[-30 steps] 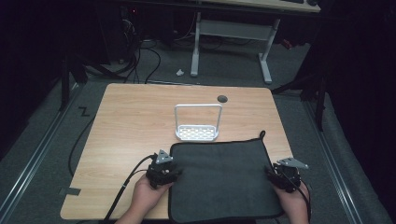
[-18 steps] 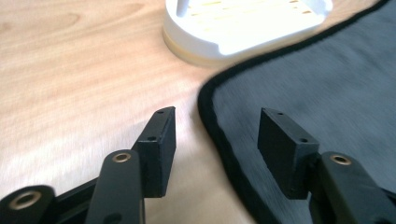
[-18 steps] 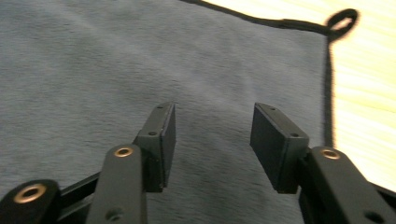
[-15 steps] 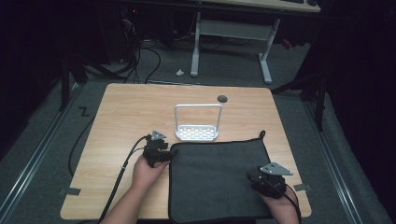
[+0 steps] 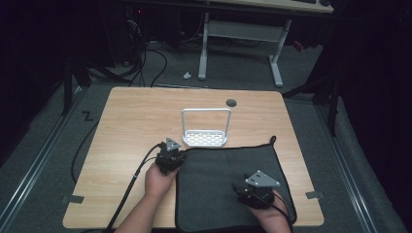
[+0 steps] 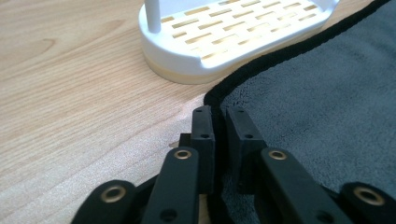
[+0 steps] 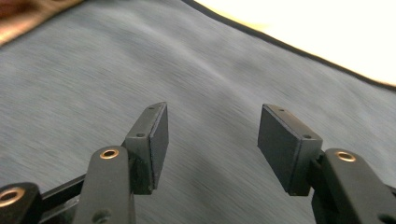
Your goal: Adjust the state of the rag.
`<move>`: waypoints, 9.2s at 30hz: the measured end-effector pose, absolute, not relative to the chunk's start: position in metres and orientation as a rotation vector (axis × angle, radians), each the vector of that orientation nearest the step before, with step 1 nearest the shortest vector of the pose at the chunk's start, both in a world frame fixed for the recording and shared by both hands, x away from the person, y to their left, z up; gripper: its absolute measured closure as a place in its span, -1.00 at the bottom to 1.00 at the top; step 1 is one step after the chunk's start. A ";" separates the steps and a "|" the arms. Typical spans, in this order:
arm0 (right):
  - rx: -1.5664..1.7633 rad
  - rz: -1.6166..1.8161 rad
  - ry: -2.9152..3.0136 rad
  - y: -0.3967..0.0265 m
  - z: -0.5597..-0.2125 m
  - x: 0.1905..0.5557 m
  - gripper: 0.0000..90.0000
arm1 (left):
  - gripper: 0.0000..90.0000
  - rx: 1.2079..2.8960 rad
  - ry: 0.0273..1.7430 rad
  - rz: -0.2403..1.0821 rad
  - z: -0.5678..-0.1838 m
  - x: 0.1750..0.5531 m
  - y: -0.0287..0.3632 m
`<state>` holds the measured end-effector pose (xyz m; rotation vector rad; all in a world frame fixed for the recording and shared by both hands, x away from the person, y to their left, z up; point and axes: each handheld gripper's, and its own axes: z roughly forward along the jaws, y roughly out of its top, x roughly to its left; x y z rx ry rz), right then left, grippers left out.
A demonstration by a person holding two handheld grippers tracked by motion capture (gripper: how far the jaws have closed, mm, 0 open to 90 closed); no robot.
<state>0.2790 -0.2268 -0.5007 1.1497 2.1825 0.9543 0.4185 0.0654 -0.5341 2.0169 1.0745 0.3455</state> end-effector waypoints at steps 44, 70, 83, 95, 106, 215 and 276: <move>0.800 1.006 2.469 -0.092 -0.515 0.250 0.82 | 0.83 1.886 1.137 0.175 -0.536 0.422 0.084; 0.593 1.191 2.379 -0.015 -0.475 0.244 0.81 | 0.89 1.588 1.269 0.140 -0.510 0.407 0.190; 0.451 1.270 2.434 0.046 -0.477 0.238 0.81 | 0.89 1.528 1.351 0.263 -0.498 0.379 0.265; 0.519 1.267 2.347 -0.007 -0.465 0.238 0.80 | 0.88 1.529 1.302 0.266 -0.483 0.391 0.198; 0.656 1.219 2.264 -0.082 -0.472 0.233 0.79 | 0.88 1.613 1.232 0.252 -0.472 0.404 0.128; 1.083 0.918 2.332 -0.192 -0.524 0.282 0.90 | 0.75 2.032 0.924 -0.028 -0.533 0.293 0.094; 1.131 0.959 2.192 -0.204 -0.523 0.280 0.36 | -0.04 1.866 1.152 0.082 -0.535 0.387 0.092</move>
